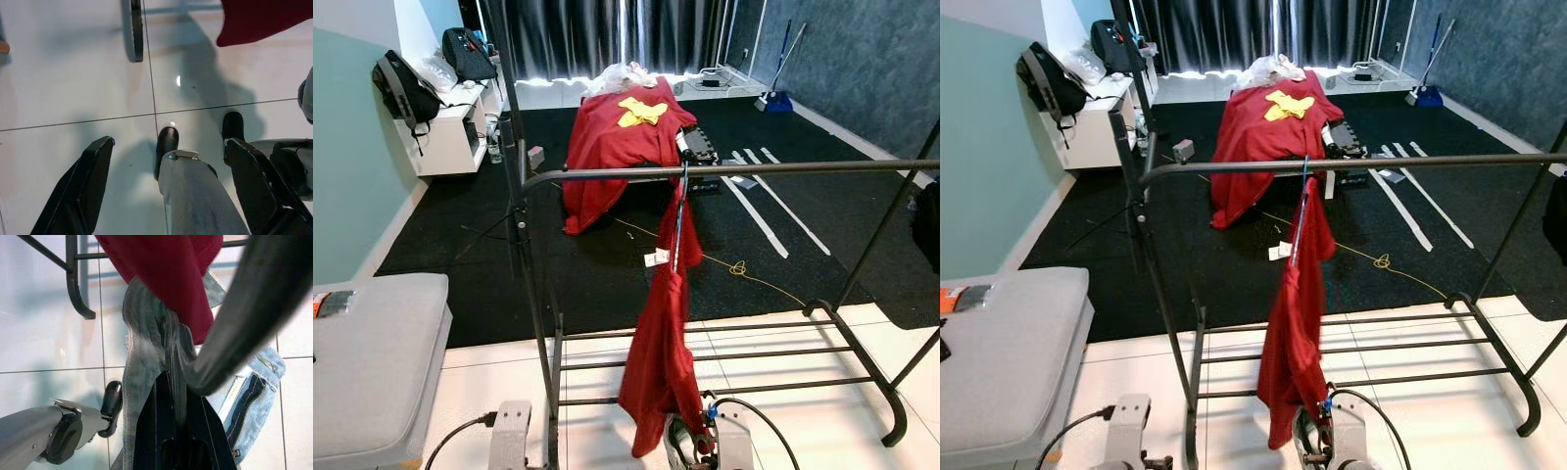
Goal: Hang hanger
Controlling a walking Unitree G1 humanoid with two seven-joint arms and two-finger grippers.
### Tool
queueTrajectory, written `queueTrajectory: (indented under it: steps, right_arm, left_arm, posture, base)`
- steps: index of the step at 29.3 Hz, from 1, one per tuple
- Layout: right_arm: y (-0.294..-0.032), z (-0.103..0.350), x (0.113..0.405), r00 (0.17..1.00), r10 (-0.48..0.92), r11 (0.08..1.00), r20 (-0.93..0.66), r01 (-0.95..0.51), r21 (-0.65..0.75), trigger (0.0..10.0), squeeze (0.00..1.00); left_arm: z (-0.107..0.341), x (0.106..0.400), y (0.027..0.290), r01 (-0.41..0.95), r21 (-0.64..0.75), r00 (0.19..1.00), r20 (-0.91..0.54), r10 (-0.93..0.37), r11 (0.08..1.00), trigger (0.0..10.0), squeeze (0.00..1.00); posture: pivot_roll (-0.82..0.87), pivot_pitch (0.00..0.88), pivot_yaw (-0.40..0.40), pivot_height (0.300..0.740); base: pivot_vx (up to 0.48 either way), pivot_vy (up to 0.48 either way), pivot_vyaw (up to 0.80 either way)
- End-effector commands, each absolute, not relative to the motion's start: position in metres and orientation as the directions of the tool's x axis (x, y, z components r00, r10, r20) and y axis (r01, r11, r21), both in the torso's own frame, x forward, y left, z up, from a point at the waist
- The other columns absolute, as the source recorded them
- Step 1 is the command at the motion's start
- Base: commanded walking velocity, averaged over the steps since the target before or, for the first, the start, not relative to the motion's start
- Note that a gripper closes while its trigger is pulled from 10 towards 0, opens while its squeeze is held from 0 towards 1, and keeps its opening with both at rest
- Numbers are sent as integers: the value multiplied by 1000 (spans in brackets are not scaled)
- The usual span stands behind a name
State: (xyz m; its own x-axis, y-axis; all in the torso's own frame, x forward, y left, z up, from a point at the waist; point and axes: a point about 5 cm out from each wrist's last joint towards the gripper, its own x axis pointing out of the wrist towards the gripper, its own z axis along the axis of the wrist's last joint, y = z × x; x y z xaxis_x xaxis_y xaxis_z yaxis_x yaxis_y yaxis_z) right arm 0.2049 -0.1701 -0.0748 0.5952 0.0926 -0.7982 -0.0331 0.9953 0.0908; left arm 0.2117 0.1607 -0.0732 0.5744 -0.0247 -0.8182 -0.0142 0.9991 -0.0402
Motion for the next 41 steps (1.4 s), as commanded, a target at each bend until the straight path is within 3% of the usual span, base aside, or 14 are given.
queueTrajectory:
  steps: [1,12,15,25,34,41]
  right_arm:
    - [-164,-73,208,620,112,993,-777,-38,113,10000,0]
    - [-163,-67,216,691,110,992,-714,-36,118,10000,0]
    - [-157,-40,255,762,150,987,-630,-83,134,10000,0]
    - [-153,-36,262,769,164,985,-618,-91,148,10000,0]
    - [-152,-31,269,774,176,984,-608,-122,130,10000,0]
    - [-142,-36,263,759,186,980,-623,-97,174,10000,0]
  left_arm:
    - [-73,212,158,-28,-56,582,-813,-29,998,10000,0]
    - [-54,241,166,-56,-75,664,-747,-19,996,10000,0]
    - [-45,253,165,-50,-75,691,-723,-20,996,10000,0]
    - [-42,258,153,-11,-104,696,-715,-66,995,10000,0]
    - [-34,267,161,-27,-81,709,-704,-38,996,10000,0]
    - [-42,256,144,-3,-85,713,-698,-57,996,10000,0]
  posture:
    - [64,10,-25,740]
    - [68,1,-25,740]
    - [75,0,-33,740]
    - [77,0,-31,740]
    - [77,0,-24,740]
    - [74,0,-26,740]
  base:
    - [0,0,0]
    - [0,0,0]
    - [0,0,0]
    - [0,0,0]
    - [0,0,0]
    - [0,0,0]
